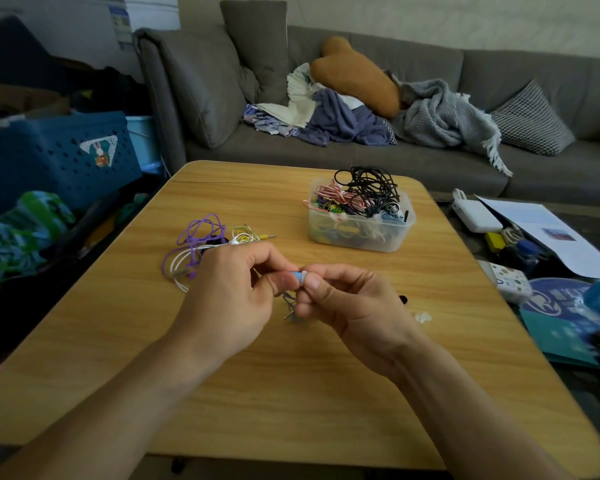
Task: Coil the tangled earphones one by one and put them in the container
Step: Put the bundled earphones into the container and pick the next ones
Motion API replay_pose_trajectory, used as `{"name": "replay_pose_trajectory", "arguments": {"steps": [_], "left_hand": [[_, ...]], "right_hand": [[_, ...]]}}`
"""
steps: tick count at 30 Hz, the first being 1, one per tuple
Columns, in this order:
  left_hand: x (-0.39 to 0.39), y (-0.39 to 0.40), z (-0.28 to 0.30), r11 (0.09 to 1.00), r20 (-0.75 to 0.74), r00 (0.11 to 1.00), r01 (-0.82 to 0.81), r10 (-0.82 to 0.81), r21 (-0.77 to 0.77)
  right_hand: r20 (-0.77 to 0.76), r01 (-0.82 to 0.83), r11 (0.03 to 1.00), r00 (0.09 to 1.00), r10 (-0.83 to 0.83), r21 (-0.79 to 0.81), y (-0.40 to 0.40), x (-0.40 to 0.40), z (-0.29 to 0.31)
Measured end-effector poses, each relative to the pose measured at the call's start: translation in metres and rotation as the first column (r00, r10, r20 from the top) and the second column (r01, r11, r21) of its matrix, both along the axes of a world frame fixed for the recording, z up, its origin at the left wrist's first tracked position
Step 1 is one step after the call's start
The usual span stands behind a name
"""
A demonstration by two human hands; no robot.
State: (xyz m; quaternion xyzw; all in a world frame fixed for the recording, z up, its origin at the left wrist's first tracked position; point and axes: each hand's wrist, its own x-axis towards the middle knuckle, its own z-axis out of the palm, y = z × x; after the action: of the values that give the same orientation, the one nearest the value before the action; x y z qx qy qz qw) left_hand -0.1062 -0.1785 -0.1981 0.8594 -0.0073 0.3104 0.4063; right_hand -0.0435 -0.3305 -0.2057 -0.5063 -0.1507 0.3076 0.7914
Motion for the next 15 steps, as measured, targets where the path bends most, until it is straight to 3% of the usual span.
{"name": "replay_pose_trajectory", "arguments": {"steps": [6,15], "left_hand": [[0.0009,-0.0011,0.0034,1.0,-0.015,1.0,-0.01,0.009,-0.029],[0.0008,-0.0016,0.0058,0.997,0.061,0.997,-0.044,0.04,0.067]], "right_hand": [[-0.042,-0.038,0.999,0.998,0.039,0.017,-0.0025,0.0025,0.0044],[-0.072,-0.053,0.999,0.996,0.053,0.005,-0.0047,0.0031,0.007]]}}
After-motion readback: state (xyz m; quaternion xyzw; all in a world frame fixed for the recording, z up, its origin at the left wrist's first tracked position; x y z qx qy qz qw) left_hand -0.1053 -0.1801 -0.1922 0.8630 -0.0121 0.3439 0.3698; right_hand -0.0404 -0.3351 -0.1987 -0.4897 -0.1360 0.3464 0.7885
